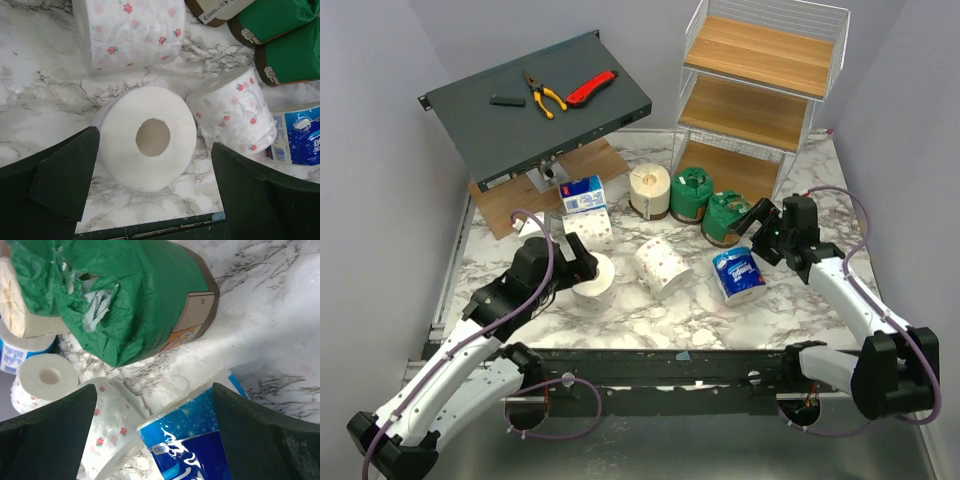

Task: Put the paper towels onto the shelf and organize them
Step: Adjust the paper towel at the center of the board.

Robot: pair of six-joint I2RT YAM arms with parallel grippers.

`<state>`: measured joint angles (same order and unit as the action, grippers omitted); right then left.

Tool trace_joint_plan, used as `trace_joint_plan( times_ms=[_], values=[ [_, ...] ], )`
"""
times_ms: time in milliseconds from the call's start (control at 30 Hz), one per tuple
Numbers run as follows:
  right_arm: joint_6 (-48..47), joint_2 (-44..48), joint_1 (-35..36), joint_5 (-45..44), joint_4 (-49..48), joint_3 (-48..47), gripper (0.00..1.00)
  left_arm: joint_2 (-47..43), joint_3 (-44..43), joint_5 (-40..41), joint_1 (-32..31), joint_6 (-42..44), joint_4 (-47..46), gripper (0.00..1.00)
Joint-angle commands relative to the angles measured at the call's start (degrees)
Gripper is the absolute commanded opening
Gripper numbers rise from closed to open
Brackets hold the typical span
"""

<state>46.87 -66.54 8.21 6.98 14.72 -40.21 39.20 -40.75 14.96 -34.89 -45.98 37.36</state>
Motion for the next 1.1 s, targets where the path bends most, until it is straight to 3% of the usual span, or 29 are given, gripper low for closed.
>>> trace_joint_plan(
  times_ms=[0,333,500,600,800,900,1067],
  values=[
    [-0.7,2.8,0.4,5.8,-3.9,1.9,1.0,-1.6,0.2,-1.7,-0.2,3.1,-3.4,0.98],
    [-9.6,10.7,2.7,9.9,-3.6,1.4,1.0,-3.2,2.9,-4.4,-0.2,4.5,-7.4,0.99],
    [-16.4,11.0,19.2,-12.5,4.2,-6.0,1.0,-1.2,0.5,-1.8,-0.2,6.0,-6.5,0.98],
    [-16.7,9.0,24.3,-18.9,6.3,-8.9,1.0,-1.0,-0.2,1.0,-0.2,5.5,-6.1,0.98],
    [-14.7,8.3,24.5,-17.4,1.7,-6.4,1.0,-5.8,5.8,0.9,-0.2,6.7,-13.2,0.99],
    [-18.1,8.2,24.6,-12.0,-0.7,-5.5,1.0,-9.3,9.3,1.2,-0.2,5.9,-16.0,0.99],
    [-20.9,4.1,28.5,-12.1,2.7,-8.6,1.0,-11.5,10.7,0.9,-0.2,5.3,-16.5,0.98]
  ],
)
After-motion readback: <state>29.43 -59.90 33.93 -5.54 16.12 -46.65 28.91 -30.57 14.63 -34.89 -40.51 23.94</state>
